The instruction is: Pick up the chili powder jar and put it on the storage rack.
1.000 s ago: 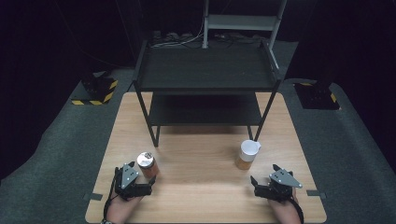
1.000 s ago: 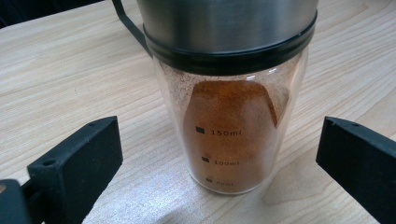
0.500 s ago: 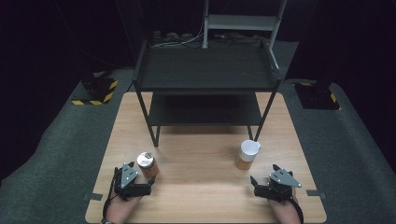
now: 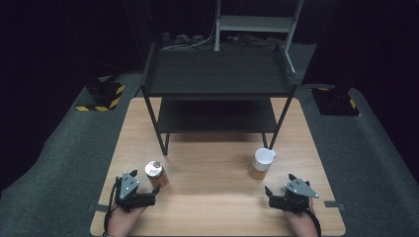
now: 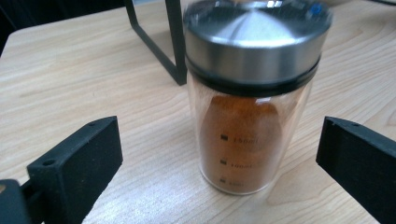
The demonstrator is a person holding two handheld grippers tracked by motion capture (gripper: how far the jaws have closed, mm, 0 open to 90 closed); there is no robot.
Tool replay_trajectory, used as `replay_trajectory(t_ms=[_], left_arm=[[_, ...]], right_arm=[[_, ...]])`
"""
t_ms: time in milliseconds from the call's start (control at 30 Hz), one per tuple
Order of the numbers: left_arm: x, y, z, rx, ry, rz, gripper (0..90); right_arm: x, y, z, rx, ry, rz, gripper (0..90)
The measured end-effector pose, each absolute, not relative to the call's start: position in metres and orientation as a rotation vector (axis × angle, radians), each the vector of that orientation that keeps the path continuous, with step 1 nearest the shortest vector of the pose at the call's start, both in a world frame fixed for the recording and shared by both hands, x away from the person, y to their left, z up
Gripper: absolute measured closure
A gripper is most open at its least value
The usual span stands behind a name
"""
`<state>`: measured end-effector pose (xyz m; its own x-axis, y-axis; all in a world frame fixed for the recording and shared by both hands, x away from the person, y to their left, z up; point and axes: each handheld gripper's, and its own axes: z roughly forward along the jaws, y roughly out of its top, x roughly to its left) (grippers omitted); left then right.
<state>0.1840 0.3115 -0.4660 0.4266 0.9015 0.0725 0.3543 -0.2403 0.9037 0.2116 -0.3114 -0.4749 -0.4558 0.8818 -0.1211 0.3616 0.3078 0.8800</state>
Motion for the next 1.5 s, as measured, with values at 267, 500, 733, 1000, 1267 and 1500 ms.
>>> replay_trajectory(t_ms=[267, 500, 733, 1000, 1267, 1500], left_arm=[[0.180, 0.309, -0.461, 1.781, 1.043, 0.781, 0.5], [0.179, 0.310, -0.460, 1.737, 1.023, 0.760, 0.4], [0.182, 0.307, -0.459, 1.719, 1.011, 0.751, 0.4], [0.187, 0.301, -0.458, 1.709, 1.008, 0.754, 0.4], [0.194, 0.301, -0.463, 1.677, 1.039, 0.727, 3.7], [0.196, 0.303, -0.466, 1.656, 1.038, 0.740, 12.1]], right_arm=[[0.211, -0.311, -0.475, 1.100, 1.963, 1.095, 0.5], [0.211, -0.311, -0.475, 1.101, 1.965, 1.095, 0.4], [0.211, -0.311, -0.475, 1.095, 1.965, 1.093, 0.4], [0.211, -0.311, -0.475, 1.092, 1.963, 1.092, 0.4], [0.212, -0.309, -0.474, 1.098, 1.971, 1.073, 0.5], [0.212, -0.307, -0.473, 1.099, 1.978, 1.058, 0.5]])
